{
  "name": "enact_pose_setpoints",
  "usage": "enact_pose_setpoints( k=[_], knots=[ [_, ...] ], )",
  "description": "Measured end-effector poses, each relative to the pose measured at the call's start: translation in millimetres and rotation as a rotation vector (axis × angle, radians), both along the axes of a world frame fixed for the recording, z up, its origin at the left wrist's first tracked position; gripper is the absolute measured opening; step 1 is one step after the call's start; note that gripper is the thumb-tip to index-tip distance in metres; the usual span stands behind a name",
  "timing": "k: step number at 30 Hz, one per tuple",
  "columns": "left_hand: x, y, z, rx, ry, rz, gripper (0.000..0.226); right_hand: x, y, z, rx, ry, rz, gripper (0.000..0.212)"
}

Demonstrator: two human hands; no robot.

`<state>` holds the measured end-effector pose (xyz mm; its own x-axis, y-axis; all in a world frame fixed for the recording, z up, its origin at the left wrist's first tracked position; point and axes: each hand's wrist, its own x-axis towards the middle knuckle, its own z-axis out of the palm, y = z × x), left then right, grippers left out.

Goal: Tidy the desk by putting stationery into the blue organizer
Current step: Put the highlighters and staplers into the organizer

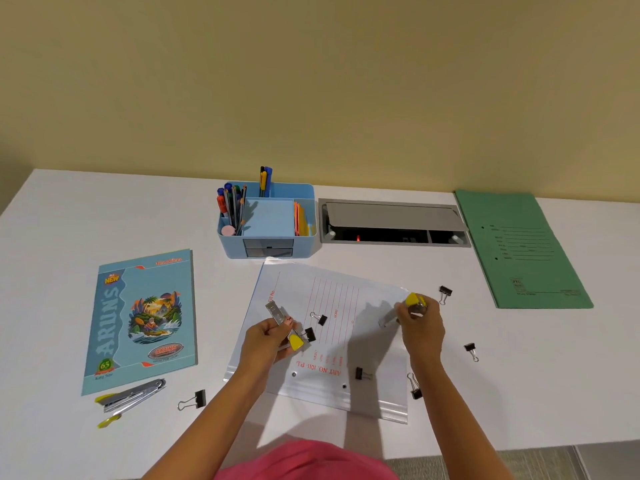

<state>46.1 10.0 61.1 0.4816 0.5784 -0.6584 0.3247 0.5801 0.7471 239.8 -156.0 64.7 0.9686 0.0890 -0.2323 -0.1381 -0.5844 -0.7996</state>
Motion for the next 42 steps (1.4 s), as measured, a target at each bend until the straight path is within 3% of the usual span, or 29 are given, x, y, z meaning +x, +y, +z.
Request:
enact_pose_setpoints(
  k=[6,12,20,32,42],
  knots=[
    [11.2,13.8,6.7,0.015,-0.008,0.011,0.014,5.2,59.3,47.0,0.315,0.035,0.145,0.032],
    [23.5,32.2,5.2,0.108,0.004,-0.049,0.007,39.7,137.6,79.1,0.437,0.066,0.23,0.032],
    [39.8,49.7,2.4,0.313,0.06,-0.194,0.016,85.0,231.7,90.1,0.2,-0.233,0.529,0.044],
    [52.0,59.4,-4.7,0.359,0.193,-0.194,0.022,120.2,279.7,41.6,-0.237,-0.304,0.957,0.051],
    [59.4,60.5,1.6,0.362,0.166,-0.194,0.014,119.6,274.3,27.5,-0.196,-0.277,0.966,0.049]
  ],
)
